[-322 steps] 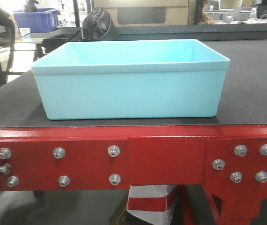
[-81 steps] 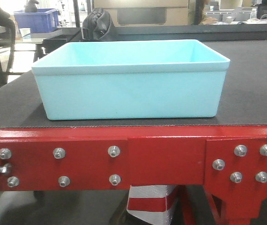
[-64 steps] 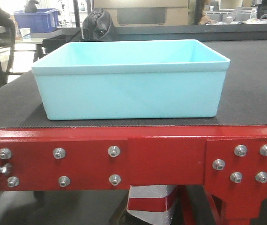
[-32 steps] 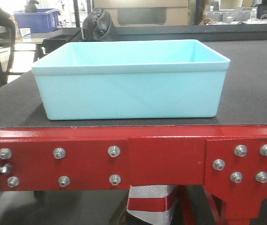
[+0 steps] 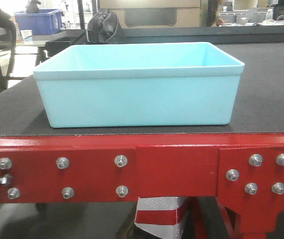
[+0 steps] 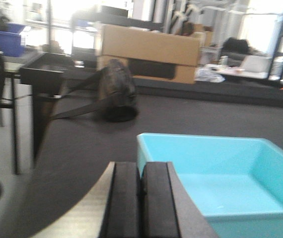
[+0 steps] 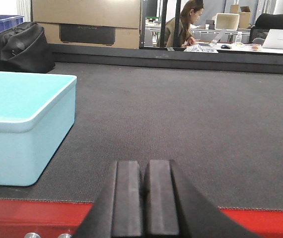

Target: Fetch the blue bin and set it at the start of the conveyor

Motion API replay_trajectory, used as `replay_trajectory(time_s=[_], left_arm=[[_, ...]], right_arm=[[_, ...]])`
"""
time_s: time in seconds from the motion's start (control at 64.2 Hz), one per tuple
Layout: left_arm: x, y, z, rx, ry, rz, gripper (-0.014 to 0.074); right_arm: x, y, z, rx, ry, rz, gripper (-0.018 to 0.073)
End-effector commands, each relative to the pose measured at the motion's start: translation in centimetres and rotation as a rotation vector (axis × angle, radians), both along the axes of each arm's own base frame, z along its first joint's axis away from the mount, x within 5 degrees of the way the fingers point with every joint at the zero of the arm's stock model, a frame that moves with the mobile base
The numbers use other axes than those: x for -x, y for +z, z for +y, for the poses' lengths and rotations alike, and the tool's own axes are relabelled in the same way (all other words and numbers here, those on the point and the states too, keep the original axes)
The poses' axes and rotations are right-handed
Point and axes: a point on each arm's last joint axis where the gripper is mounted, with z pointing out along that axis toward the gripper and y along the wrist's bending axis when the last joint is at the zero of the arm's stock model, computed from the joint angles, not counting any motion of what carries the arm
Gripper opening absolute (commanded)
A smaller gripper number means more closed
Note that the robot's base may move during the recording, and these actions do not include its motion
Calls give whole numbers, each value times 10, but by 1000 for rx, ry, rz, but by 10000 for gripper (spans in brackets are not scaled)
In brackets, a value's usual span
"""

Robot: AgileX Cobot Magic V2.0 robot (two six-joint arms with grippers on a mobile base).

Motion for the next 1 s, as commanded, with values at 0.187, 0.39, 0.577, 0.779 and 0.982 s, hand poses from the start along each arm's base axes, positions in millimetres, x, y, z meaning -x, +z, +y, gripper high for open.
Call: replay_trajectory(time_s=[0.187, 0.39, 0.577, 0.779, 0.982], left_arm=[[25, -54, 14, -92, 162, -65, -111], [37, -80, 15, -141, 188, -112, -111], [36, -86, 16, -127, 187, -112, -111], [36, -86, 16, -127, 186, -104, -111], [36, -87, 16, -128, 186, -97, -111]], right_arm=[[1, 1, 0, -5, -4, -19, -165], [1, 1, 0, -5, -4, -19, -165], [1, 1, 0, -5, -4, -19, -165], [1, 1, 0, -5, -4, -19, -165], [1, 1, 0, -5, -4, -19, -165]])
